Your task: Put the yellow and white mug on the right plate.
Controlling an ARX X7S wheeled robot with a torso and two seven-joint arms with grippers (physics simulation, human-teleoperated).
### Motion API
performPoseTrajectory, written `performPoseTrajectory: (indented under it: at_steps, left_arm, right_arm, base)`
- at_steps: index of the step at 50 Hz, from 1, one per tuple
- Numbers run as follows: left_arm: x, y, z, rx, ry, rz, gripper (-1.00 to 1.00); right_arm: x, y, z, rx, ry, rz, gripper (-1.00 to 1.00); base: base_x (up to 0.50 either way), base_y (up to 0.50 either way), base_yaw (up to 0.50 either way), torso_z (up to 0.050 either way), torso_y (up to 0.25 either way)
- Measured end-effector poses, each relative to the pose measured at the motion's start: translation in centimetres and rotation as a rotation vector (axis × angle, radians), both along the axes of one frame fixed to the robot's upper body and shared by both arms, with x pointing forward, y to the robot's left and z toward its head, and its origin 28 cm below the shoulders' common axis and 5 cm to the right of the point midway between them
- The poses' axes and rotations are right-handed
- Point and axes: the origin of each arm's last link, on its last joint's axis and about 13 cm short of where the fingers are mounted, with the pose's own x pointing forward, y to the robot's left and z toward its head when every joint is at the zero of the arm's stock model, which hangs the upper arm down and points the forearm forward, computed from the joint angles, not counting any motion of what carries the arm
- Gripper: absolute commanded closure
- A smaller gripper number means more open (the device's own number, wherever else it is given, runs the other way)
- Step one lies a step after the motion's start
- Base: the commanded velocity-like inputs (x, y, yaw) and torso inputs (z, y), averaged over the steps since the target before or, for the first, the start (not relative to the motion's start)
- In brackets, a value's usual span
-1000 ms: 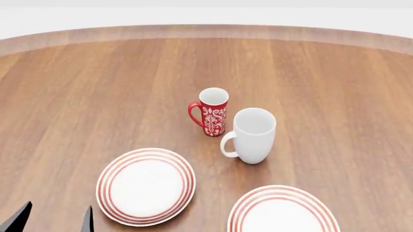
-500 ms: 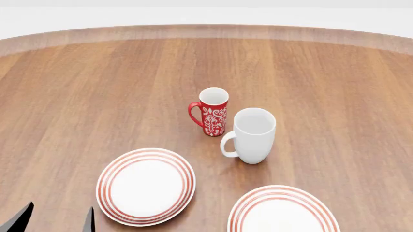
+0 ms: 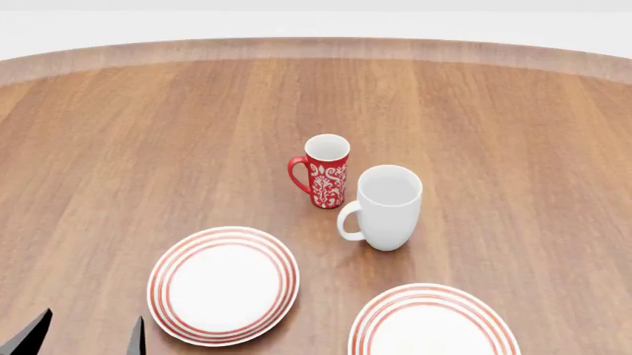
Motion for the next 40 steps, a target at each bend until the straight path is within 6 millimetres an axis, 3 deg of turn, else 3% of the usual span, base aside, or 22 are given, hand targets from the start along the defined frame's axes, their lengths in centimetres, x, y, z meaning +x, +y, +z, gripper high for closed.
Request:
performPoseTrajectory:
  at_steps: [40]
  left_arm:
    - [0.0,0.0,-0.2,0.004,0.003,-0.004,-1.0]
  right_arm:
    - [1.9,2.3,-2.2,-0.027,0.024,0.045,-1.0]
  base:
    - [0.0,0.0,0.0,0.0,0.0]
